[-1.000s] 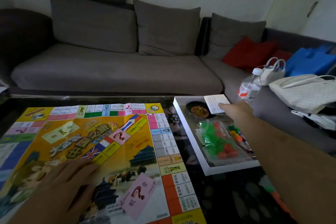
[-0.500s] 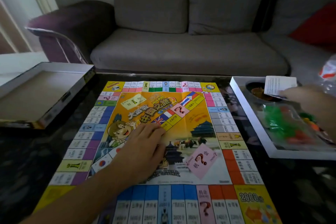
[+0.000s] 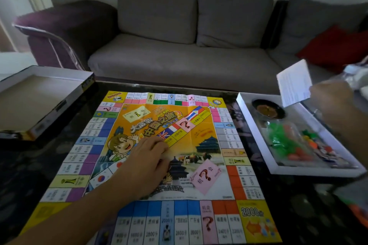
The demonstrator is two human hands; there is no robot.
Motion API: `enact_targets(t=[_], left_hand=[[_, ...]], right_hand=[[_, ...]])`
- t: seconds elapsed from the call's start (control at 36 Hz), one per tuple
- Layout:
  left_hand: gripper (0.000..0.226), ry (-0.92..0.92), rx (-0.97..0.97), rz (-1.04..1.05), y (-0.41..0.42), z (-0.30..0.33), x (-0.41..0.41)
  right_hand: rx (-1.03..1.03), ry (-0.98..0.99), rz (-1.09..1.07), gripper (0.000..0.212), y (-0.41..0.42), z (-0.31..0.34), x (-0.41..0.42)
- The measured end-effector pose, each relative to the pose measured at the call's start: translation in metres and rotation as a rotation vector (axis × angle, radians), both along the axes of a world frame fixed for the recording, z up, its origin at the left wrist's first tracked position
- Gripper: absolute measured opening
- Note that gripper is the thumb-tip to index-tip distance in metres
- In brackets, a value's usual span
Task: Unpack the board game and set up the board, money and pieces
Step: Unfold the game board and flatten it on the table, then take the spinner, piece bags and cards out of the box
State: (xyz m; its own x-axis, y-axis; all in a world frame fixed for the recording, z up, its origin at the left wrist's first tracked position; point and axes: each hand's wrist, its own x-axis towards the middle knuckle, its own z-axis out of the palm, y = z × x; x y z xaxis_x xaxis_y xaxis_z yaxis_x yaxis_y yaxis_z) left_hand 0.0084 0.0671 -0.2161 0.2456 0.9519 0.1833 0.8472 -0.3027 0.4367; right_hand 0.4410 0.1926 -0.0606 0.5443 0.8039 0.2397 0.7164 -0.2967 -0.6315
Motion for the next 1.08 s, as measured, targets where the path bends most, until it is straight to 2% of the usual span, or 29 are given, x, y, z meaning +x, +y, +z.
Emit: enact_targets(t=[0.06, 0.11, 0.17, 0.25, 0.28, 0.33, 0.42, 0.5, 0.64, 0.81, 0.83, 0.94, 1.03, 1.08], left_hand=[[0.033, -0.053, -0.015, -0.001, -0.001, 0.009, 0.004], [0.03, -0.208, -0.087, 0.02, -0.005, 0.028, 0.012], [0.041, -0.487, -0.209, 0.066, -0.013, 0.054, 0.022], [0.08, -1.016, -0.487, 0.066, -0.026, 0.092, 0.031], [0.086, -1.169, -0.553, 0.024, -0.029, 0.1, 0.031], [0.076, -1.335, -0.62, -0.022, -0.037, 0.108, 0.023], [0.049, -1.369, -0.57, 0.071, -0.05, 0.116, 0.004], [0.057, -1.296, -0.597, 0.067, -0.062, 0.115, -0.017], [0.053, -1.286, -0.668, 0.03, -0.075, 0.118, -0.043], [0.082, -1.314, -0.696, -0.089, -0.074, 0.114, -0.058], [0.08, -1.318, -0.707, -0.107, -0.073, 0.114, -0.058], [0.056, -1.341, -0.737, -0.155, -0.071, 0.113, -0.054], [0.06, -1.331, -0.732, -0.142, -0.069, 0.113, -0.049], [0.054, -1.328, -0.723, -0.105, -0.067, 0.113, -0.045]], right_hand=[[0.042, -0.118, 0.094, 0.018, -0.018, 0.006, -0.031], [0.165, -0.165, 0.173, 0.016, -0.048, 0.016, -0.071], [0.237, -0.153, 0.326, 0.008, -0.089, 0.021, -0.122], [0.12, -0.068, 0.605, 0.011, -0.156, 0.007, -0.198], [0.099, -0.027, 0.704, 0.013, -0.176, 0.001, -0.222], [0.033, 0.084, 0.867, 0.016, -0.208, -0.007, -0.261], [-0.087, 0.24, 0.993, 0.025, -0.224, -0.017, -0.289], [-0.156, 0.441, 0.95, 0.031, -0.221, -0.023, -0.293], [-0.245, 0.722, 0.919, 0.03, -0.212, -0.034, -0.292], [-0.218, 0.787, 0.902, 0.03, -0.203, -0.032, -0.287], [-0.193, 0.807, 0.891, 0.031, -0.202, -0.032, -0.286], [-0.044, 0.67, 0.86, 0.046, -0.198, -0.032, -0.277], [-0.024, 0.73, 0.852, 0.061, -0.192, -0.035, -0.271], [0.035, 0.577, 0.854, 0.065, -0.19, -0.037, -0.268]])
